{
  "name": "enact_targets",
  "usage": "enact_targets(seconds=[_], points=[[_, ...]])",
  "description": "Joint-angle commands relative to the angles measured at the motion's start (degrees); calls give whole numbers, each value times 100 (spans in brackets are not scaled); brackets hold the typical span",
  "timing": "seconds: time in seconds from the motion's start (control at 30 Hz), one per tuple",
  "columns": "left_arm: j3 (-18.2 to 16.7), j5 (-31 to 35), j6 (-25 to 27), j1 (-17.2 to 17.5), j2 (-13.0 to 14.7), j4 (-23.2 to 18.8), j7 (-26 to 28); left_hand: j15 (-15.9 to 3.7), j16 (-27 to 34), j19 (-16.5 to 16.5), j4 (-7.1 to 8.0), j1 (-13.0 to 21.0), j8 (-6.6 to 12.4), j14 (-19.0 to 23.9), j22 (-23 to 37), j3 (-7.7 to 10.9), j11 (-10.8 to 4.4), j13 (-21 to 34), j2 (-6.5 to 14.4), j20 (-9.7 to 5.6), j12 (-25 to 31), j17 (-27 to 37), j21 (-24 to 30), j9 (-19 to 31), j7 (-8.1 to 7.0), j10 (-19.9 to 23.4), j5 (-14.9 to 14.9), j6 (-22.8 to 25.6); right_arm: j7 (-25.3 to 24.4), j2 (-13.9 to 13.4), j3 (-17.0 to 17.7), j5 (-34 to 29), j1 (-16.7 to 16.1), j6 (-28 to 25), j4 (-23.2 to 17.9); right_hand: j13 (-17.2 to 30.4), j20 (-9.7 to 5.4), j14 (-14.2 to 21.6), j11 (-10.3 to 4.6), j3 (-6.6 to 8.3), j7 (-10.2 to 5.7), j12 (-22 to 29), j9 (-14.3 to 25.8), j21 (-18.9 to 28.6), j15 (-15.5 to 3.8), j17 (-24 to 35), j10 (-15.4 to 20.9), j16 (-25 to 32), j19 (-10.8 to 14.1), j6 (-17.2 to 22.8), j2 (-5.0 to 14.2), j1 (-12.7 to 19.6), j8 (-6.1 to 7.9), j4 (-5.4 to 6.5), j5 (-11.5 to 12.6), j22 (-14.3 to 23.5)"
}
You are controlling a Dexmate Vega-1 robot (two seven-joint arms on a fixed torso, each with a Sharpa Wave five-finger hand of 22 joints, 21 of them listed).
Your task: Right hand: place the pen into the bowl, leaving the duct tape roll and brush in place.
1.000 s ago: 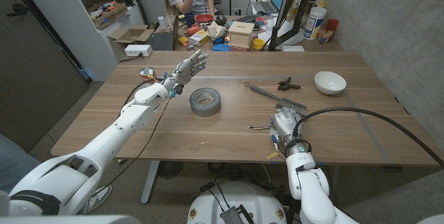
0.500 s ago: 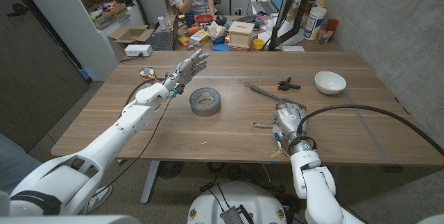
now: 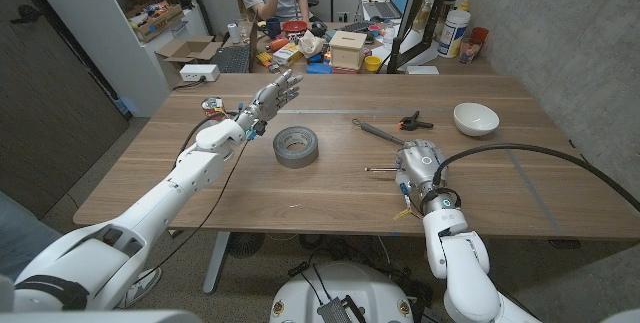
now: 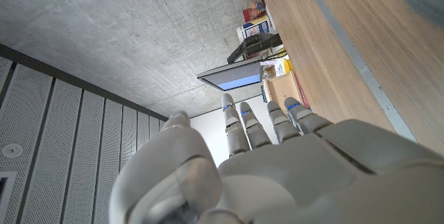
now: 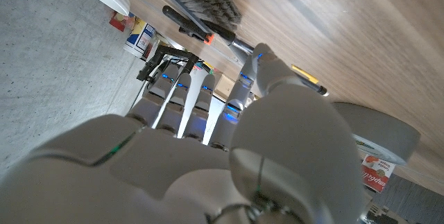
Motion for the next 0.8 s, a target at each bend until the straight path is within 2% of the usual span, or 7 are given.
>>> enact_targets(seconds=[0.03, 0.8], points=[[-16, 32, -10, 6, 33, -107, 71, -698, 23, 63, -3, 49, 26, 62, 21, 30, 1, 19, 11, -259, 36, 14, 33, 29, 4, 50, 17, 54, -64, -40, 223, 50, 142, 160, 19, 16, -24, -1, -21, 29, 9, 17, 150, 8, -24, 20, 38, 9, 9, 483, 46, -4, 236, 11, 36, 9], [-20, 38, 106, 151, 87, -433, 291, -698, 23, 63, -3, 49, 26, 62, 21, 30, 1, 19, 11, -259, 36, 14, 33, 29, 4, 50, 17, 54, -155, -458, 762, 419, 608, 320, 239, 20, -46, -10, -27, 43, 11, 26, 136, -4, -41, 24, 76, -4, 5, 494, 36, -5, 262, 23, 35, 9]])
